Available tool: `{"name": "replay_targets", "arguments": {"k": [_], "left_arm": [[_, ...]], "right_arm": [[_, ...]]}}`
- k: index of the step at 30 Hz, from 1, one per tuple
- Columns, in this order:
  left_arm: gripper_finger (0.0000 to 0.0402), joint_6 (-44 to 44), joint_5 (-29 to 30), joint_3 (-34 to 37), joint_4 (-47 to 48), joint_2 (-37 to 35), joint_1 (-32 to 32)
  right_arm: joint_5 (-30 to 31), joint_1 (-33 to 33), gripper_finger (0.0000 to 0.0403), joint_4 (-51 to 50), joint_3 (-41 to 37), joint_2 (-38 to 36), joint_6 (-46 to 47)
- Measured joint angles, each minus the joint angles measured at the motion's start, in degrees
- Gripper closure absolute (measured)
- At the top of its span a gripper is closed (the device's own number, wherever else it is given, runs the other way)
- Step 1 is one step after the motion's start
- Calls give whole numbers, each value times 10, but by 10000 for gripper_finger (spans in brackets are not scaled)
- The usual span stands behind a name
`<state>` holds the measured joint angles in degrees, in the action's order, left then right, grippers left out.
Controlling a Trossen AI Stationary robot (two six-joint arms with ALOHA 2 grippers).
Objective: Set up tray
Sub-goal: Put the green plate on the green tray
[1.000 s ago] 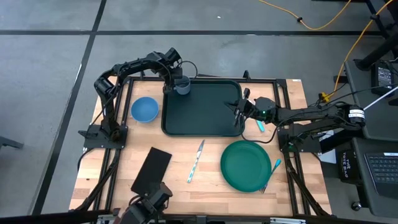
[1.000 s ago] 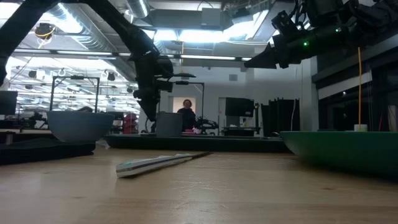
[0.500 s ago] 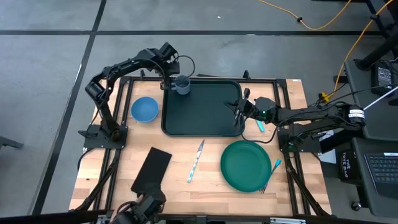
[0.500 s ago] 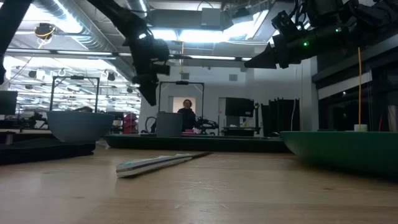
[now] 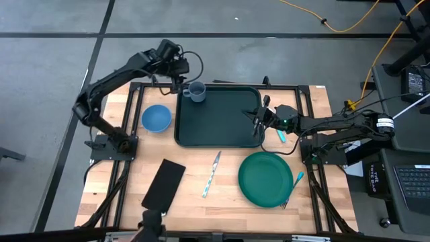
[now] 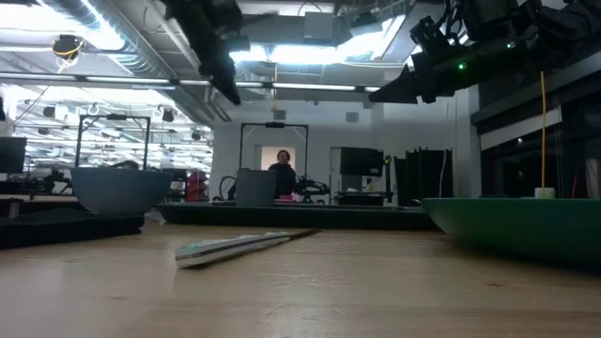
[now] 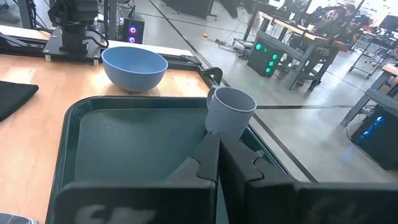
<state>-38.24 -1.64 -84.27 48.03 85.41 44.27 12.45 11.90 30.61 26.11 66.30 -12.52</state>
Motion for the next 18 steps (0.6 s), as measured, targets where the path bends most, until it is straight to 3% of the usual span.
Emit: {"name": "replay_targets", "arguments": {"k": [4,11,18], "left_arm": [[298,23,-42,24,-18,-35,-13],[391,65,-61,158,-128,-106,-40],[401,123,-70,321,-313,-186,-89]], "right_arm": [[0,0,392,-1,0,0,2],[0,0,392,-29,0,0,2],[0,0,392,-32,0,0,2]]}}
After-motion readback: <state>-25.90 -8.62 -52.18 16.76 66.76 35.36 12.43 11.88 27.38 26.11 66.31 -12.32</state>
